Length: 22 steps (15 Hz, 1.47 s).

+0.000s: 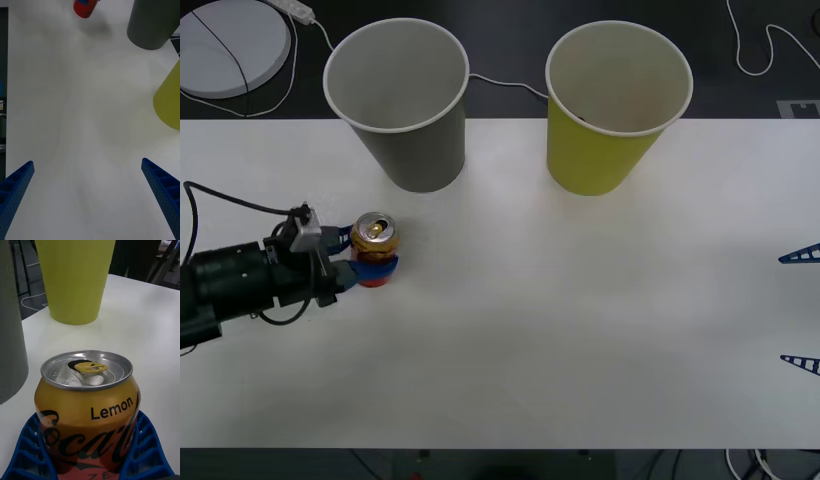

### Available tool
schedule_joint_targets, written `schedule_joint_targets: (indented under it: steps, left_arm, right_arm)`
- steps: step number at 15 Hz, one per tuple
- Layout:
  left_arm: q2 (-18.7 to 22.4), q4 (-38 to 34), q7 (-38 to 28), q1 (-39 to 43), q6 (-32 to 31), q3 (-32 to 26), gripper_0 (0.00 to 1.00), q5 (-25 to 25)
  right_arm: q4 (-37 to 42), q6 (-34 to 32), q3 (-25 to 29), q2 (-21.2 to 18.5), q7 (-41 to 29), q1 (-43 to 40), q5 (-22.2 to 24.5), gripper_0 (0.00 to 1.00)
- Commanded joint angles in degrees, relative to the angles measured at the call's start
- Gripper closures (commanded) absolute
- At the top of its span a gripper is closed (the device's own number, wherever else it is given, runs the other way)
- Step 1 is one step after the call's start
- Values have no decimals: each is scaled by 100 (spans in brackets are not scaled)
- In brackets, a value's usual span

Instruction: Put the can into the green bin and the plastic bottle into the gray bin

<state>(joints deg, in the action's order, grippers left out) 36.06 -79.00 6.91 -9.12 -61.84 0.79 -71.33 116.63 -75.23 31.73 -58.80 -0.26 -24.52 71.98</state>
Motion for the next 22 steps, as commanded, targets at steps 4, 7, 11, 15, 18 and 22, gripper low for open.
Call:
schedule_joint_targets:
  steps: [4, 7, 11, 15, 18, 22]
  left_arm:
    - [814, -1899, -2352, 420, 14, -387, 100, -900]
    - [1087, -3007, -3626, 693, -118, -730, 100, -1691]
    - [1729, -3754, -4980, 578, -469, -958, 100, -1911]
    - [2291, -4211, -6219, -116, -1190, -1011, 100, -2087]
    - [2370, -4519, -7045, -863, -1876, -1002, 100, -2491]
    - [2361, -4492, -8030, -2305, -2649, -448, 100, -2640]
  right_arm:
    - [0, 0, 0, 0, 0, 0, 0, 0]
    - [0, 0, 0, 0, 0, 0, 0, 0]
    - [0, 0, 0, 0, 0, 0, 0, 0]
    - [0, 0, 0, 0, 0, 0, 0, 0]
    - [0, 0, 0, 0, 0, 0, 0, 0]
    - [0, 0, 0, 0, 0, 0, 0, 0]
